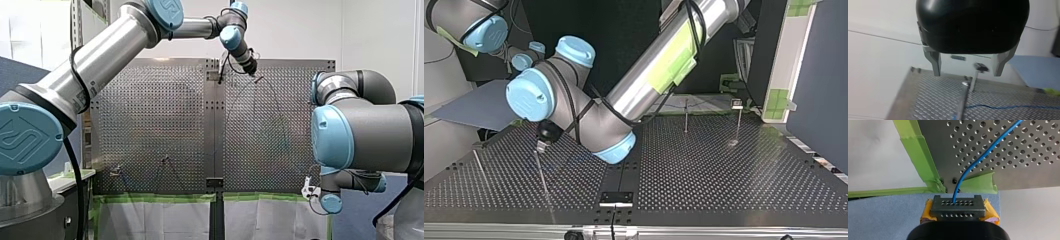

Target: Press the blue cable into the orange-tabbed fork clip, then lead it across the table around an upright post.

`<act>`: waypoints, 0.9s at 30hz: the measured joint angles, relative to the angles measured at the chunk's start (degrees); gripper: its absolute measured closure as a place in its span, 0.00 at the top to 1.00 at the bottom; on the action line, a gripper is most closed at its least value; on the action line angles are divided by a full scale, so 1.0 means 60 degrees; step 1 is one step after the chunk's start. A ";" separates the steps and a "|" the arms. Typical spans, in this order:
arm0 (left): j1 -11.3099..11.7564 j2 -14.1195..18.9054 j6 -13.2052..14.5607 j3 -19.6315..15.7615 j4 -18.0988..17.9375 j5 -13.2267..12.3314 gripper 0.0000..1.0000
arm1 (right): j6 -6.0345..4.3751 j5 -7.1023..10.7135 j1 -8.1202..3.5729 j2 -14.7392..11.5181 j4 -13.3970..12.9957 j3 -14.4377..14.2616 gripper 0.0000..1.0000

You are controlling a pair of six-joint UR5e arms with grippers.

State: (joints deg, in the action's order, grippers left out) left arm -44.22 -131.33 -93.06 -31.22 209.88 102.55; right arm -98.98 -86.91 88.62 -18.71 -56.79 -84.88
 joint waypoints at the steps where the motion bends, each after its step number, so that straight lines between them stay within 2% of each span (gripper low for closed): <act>1: 0.0014 0.0000 -0.0066 0.0034 -0.0066 -0.0067 0.99 | 0.0000 0.0014 0.0005 -0.0001 0.0000 0.0001 0.00; 8: 0.0119 -0.0004 -0.0679 0.0120 -0.0687 -0.0685 0.99 | 0.0000 0.0042 0.0028 0.0000 -0.0001 0.0002 0.00; 12: 0.0141 -0.0084 -0.0984 0.0137 -0.0945 -0.0896 0.99 | 0.0000 0.0044 0.0048 0.0001 0.0000 0.0003 0.00; 19: 0.0159 -0.0397 -0.1434 0.0134 -0.1029 -0.0715 0.99 | -0.0002 0.0049 0.0060 0.0002 0.0000 0.0002 0.00; 23: 0.0204 -0.0434 -0.1478 0.0033 -0.1046 -0.0536 0.99 | 0.0000 0.0051 0.0065 0.0002 0.0000 0.0002 0.00; 27: 0.0222 -0.0437 -0.1471 -0.0006 -0.1051 -0.0531 0.99 | -0.0003 0.0053 0.0073 0.0003 -0.0001 0.0002 0.00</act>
State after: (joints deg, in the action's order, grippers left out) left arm -42.89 -133.96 -101.88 -31.26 203.57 99.36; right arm -99.00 -86.60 89.06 -18.70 -56.79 -84.86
